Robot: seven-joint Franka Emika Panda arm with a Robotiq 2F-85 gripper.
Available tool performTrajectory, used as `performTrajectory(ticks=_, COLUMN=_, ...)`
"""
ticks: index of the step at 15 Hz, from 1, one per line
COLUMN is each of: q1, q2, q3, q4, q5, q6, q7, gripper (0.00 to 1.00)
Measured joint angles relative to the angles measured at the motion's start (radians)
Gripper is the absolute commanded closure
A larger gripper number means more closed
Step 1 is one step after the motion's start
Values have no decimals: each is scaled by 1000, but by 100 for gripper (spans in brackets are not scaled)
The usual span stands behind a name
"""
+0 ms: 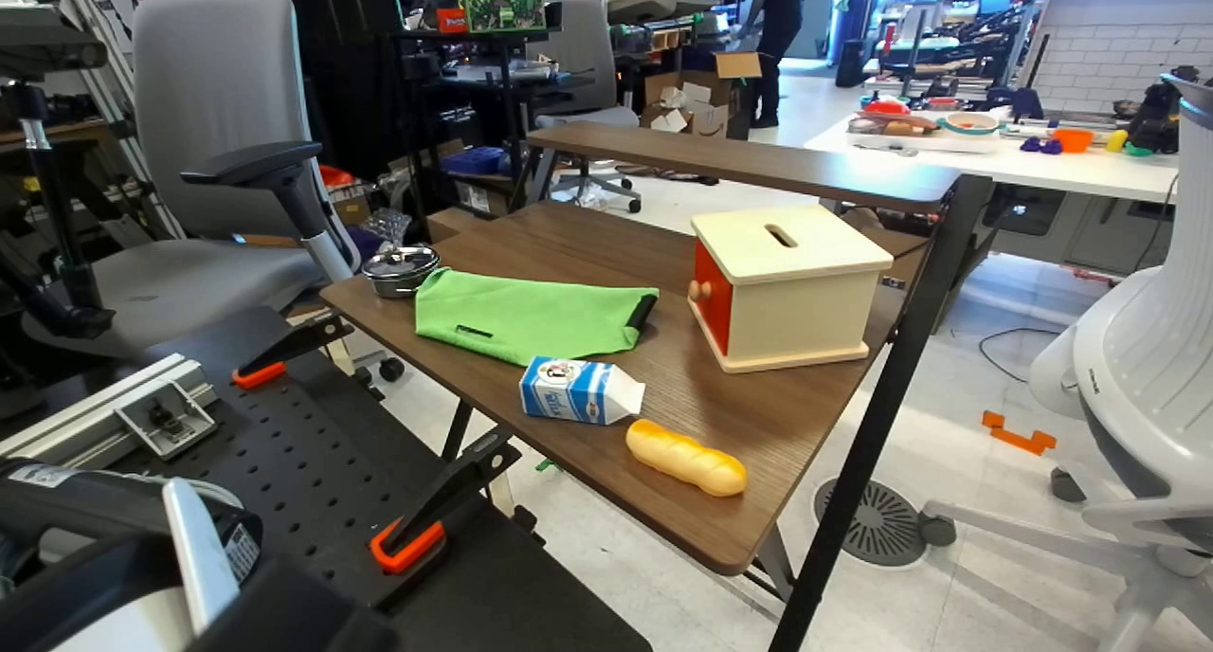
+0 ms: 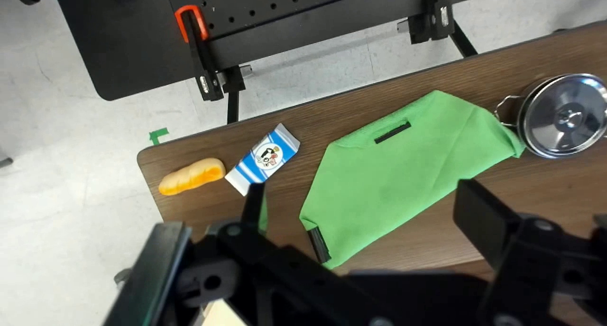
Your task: Pick the milk carton and move it to the left on the desk
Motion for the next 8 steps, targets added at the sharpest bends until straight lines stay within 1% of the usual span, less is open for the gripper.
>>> performTrajectory(ticks=5, q1=-16, q2=206, q3=-22, q4=50, q5=-70, q6=81, q7=156, gripper=0)
performTrajectory(ticks=8, q1=-17, q2=307, q3=-61, q4=74, q5=-122, q6=129, q7=239, gripper=0)
